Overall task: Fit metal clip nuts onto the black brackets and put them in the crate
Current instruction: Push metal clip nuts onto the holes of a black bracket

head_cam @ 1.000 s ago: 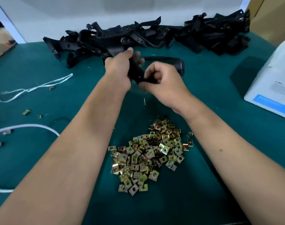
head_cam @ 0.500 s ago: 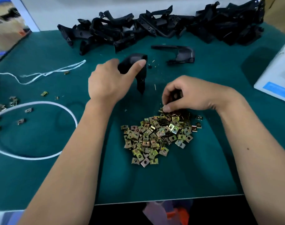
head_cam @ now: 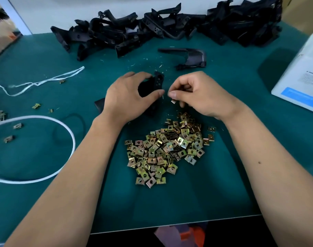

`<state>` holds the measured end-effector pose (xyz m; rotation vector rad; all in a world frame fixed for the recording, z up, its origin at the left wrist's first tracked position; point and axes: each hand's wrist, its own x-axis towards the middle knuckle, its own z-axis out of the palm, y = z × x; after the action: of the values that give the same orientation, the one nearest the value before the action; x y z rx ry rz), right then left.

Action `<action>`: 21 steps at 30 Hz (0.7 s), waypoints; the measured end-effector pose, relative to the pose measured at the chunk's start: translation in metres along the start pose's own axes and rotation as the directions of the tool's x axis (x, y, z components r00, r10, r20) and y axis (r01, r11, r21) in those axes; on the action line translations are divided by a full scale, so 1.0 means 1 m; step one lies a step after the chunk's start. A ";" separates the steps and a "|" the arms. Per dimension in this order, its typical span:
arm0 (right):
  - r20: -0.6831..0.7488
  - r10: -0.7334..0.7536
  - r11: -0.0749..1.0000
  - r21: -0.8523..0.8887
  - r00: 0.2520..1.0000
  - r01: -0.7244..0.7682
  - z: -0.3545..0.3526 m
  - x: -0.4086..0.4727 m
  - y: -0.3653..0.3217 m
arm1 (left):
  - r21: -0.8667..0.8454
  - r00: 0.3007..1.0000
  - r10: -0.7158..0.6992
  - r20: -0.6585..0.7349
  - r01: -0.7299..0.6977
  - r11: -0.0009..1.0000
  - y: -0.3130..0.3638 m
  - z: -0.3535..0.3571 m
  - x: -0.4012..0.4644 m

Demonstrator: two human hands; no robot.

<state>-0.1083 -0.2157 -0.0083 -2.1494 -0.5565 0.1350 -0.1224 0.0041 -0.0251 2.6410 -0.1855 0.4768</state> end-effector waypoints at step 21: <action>-0.055 0.113 0.965 0.242 0.992 -0.096 0.008 0.001 -0.001 | -0.158 0.993 -0.103 -0.053 0.093 0.983 0.015 -0.008 -0.005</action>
<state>-0.1102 -0.2085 -0.0124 -1.9399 -0.3670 0.1767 -0.1329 -0.0057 -0.0144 2.4673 -0.0699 0.4886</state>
